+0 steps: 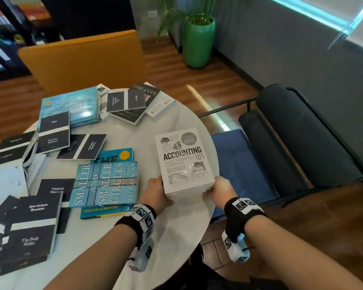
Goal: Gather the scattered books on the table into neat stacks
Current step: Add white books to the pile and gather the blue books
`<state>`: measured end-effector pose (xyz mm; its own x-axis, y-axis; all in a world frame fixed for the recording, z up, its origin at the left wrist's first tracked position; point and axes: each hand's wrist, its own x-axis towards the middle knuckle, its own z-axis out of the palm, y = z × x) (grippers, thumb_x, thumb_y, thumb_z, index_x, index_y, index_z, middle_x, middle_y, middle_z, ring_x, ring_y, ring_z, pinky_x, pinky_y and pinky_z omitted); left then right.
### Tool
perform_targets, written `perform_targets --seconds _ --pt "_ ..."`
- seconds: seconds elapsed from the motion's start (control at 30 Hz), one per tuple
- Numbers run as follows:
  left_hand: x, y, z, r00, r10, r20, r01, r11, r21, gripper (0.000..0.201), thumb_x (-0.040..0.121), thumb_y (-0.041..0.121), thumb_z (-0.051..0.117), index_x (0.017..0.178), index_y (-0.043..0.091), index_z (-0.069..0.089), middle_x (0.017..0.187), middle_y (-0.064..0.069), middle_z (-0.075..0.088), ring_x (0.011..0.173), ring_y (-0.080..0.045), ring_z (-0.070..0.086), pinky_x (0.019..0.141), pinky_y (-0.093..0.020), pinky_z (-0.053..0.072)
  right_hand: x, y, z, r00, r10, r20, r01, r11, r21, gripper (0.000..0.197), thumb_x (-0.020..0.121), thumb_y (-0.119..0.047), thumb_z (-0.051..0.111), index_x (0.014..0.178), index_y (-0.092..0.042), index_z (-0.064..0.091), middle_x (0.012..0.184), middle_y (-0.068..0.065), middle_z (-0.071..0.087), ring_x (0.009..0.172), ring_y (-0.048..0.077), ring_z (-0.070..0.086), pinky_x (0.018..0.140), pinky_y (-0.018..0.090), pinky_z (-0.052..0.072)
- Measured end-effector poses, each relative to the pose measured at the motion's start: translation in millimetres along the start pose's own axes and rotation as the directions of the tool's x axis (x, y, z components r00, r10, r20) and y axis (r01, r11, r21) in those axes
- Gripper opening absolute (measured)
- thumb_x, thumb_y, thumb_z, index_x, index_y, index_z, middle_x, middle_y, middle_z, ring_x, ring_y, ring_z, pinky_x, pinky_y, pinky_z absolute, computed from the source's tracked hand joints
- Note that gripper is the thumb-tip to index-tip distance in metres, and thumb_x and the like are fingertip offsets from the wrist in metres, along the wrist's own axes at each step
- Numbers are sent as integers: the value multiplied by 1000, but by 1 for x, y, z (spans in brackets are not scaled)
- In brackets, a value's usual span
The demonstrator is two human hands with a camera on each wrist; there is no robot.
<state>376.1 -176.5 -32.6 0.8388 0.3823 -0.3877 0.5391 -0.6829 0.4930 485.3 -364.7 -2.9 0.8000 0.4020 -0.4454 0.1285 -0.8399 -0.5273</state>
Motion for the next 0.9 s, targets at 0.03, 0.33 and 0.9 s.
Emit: perform_targets --seconds 0.03,0.33,0.9 --pt "6 3 -2 1000 -4 -6 4 1000 -2 80 63 23 85 135 18 50 122 -7 57 114 -25 47 94 -33 44 6 -1 -2 1000 7 4 -7 1000 8 19 87 -9 58 101 -1 66 105 18 67 99 34 64 76 30 49" --pt "45 23 -15 997 -66 -42 66 998 -16 80 65 25 84 136 19 47 124 -10 53 115 -28 51 96 -36 45 53 -12 -25 999 -6 33 6 1000 4 23 87 -5 57 107 -1 67 110 17 68 104 32 64 79 26 46" --pt "23 22 -16 983 -163 -83 127 935 -330 38 83 24 69 120 19 65 96 8 66 98 -16 64 82 -22 45 47 -18 -25 959 153 238 -117 980 -161 34 91 -29 47 116 -10 57 113 10 66 100 27 63 86 32 51"
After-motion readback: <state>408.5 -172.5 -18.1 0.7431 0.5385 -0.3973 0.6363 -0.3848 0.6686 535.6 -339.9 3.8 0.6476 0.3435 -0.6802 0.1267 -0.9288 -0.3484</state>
